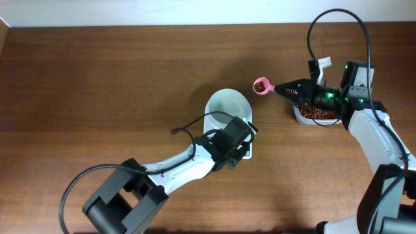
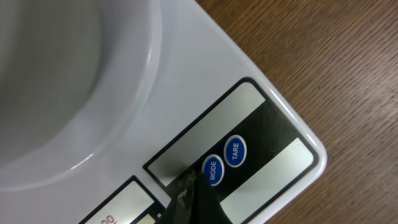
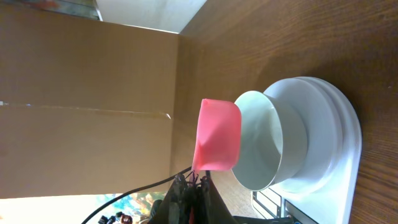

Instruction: Scoop and weigh 50g on scale

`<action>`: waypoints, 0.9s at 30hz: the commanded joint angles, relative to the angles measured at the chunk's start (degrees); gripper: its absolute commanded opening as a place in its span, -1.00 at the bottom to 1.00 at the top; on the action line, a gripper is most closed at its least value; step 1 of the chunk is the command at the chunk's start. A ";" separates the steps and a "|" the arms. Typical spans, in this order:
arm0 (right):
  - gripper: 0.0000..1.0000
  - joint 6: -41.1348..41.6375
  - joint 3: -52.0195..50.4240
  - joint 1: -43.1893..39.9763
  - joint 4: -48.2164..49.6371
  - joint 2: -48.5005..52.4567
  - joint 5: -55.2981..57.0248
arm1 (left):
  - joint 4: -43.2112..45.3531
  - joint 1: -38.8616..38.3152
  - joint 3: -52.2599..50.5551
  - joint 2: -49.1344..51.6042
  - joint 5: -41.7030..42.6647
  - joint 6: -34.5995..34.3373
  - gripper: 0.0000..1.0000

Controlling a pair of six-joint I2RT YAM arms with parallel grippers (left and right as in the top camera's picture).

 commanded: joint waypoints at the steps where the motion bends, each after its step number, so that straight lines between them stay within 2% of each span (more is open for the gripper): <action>1: -0.92 -0.39 0.74 -0.02 0.17 0.28 0.07 | 0.11 -0.22 -0.17 2.34 0.31 0.92 -1.00; 7: -0.92 -0.39 0.74 -0.04 0.17 0.28 0.09 | -0.76 -0.22 0.20 2.01 -1.99 -1.25 -1.00; 13: -0.92 -0.39 0.74 -0.02 0.17 0.28 0.07 | -10.78 -0.22 5.90 -6.93 -1.99 -1.20 -1.00; 15: -0.92 -0.39 0.74 -0.04 0.17 0.28 0.07 | -12.20 -0.22 6.27 -10.08 -1.99 -1.20 -0.87; 19: -0.92 -0.39 0.74 -0.04 0.20 0.28 0.07 | -19.85 -0.22 6.27 -17.51 -1.99 -1.20 -0.42; 21: -0.92 -0.42 0.74 -0.04 0.22 0.28 0.09 | -23.37 -0.22 6.27 -20.61 -2.01 -1.22 -0.01; 23: -0.92 -0.42 0.74 -0.04 0.20 0.28 0.09 | -26.01 -0.22 6.27 -23.69 -2.03 -1.20 0.55; 24: -0.92 -0.42 0.74 -0.04 0.20 0.28 0.09 | -26.60 -0.22 6.27 -24.92 -2.99 -1.20 0.99; 27: -0.92 -0.44 0.74 -0.04 0.22 0.28 0.09 | -27.98 -0.22 6.27 -25.94 -8.92 -1.20 0.99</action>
